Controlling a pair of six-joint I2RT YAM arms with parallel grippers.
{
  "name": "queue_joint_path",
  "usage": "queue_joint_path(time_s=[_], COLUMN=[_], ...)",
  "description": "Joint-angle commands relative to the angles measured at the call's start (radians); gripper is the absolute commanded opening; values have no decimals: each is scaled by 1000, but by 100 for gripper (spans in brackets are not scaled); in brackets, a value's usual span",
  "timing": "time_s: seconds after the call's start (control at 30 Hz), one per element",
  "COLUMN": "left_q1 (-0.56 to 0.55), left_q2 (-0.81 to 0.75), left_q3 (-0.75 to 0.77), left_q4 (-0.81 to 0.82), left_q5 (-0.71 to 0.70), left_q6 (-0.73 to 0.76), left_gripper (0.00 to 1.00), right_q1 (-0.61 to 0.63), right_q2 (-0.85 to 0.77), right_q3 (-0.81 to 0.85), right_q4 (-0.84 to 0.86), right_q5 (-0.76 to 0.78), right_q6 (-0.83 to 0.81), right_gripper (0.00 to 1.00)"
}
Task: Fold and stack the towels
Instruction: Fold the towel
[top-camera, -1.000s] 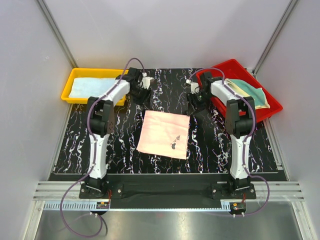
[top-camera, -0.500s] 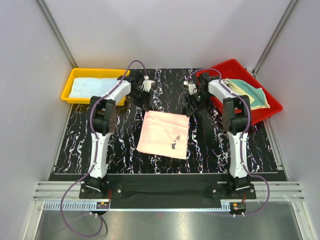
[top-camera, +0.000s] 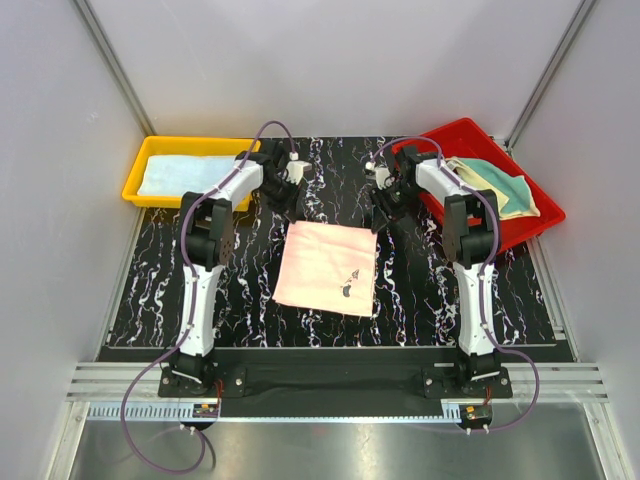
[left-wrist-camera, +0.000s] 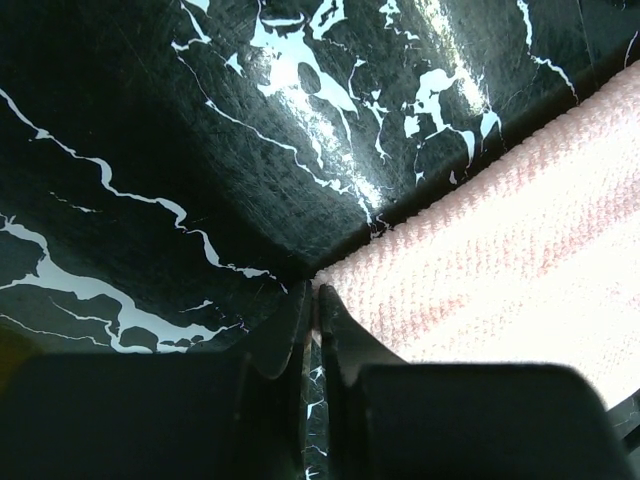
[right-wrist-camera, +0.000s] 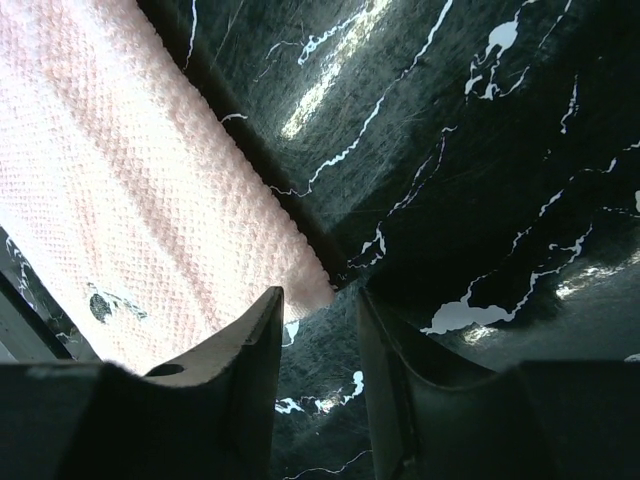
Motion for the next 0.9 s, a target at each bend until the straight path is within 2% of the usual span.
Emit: queue_joint_path(time_s=[0.0, 0.17, 0.33, 0.37, 0.4, 0.47, 0.6, 0.87], left_q1=[4, 9, 15, 16, 16, 18, 26, 26], left_q2=[7, 4, -2, -3, -6, -19, -63, -224], left_q3=[46, 48, 52, 54, 54, 54, 42, -58], left_q4=[-2, -2, 1, 1, 3, 10, 43, 139], left_q5=[23, 28, 39, 40, 40, 33, 8, -35], left_q6=[9, 5, -6, -8, -9, -20, -37, -64], left_gripper=[6, 0, 0, 0, 0, 0, 0, 0], right_q1=[8, 11, 14, 13, 13, 13, 13, 17], right_q2=[27, 29, 32, 33, 29, 17, -60, -279], right_q3=[37, 31, 48, 52, 55, 48, 31, -168], right_q4=[7, 13, -2, -4, -1, 31, 120, 378], right_q5=[-5, -25, -85, -80, -76, -57, 29, 105], right_q6=[-29, -40, -63, -62, -63, -59, -23, 18], right_gripper=[41, 31, 23, 19, 8, 0, 0, 0])
